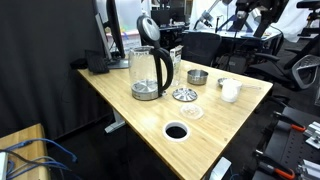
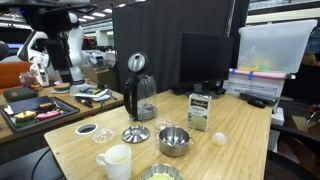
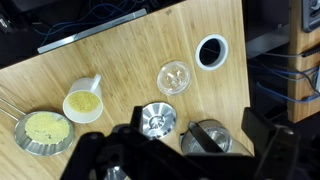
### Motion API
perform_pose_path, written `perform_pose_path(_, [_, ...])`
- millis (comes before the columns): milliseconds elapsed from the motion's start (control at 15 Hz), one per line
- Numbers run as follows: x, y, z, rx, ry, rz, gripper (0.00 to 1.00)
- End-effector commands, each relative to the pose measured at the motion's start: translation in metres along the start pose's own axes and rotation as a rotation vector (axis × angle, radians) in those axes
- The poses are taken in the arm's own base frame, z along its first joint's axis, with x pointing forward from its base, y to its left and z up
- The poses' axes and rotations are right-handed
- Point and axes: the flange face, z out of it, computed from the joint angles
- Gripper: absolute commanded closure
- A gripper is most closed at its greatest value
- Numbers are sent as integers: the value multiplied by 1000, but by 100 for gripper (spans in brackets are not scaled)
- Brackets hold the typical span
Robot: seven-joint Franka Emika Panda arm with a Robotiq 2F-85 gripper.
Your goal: Move the silver pot to the back left corner of the desk
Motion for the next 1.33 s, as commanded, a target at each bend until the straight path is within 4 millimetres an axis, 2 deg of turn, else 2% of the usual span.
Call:
perform_pose_path(0, [54,3,5,-45,51,38,0])
perform_pose_path(200, [101,11,6,-86,160,113,0])
perform_pose_path(267, [79,13,4,-56,136,75,0])
perform_pose_path(400, [98,16,8,-73,143,101,0])
perform_pose_path(800, [99,11,7,-74,146,103,0])
perform_pose_path(933, [110,14,18,-85,139,128,0])
perform_pose_path(1067, [124,25,33,-141,145,156,0])
perform_pose_path(1267, [154,42,55,-204,174,209,0])
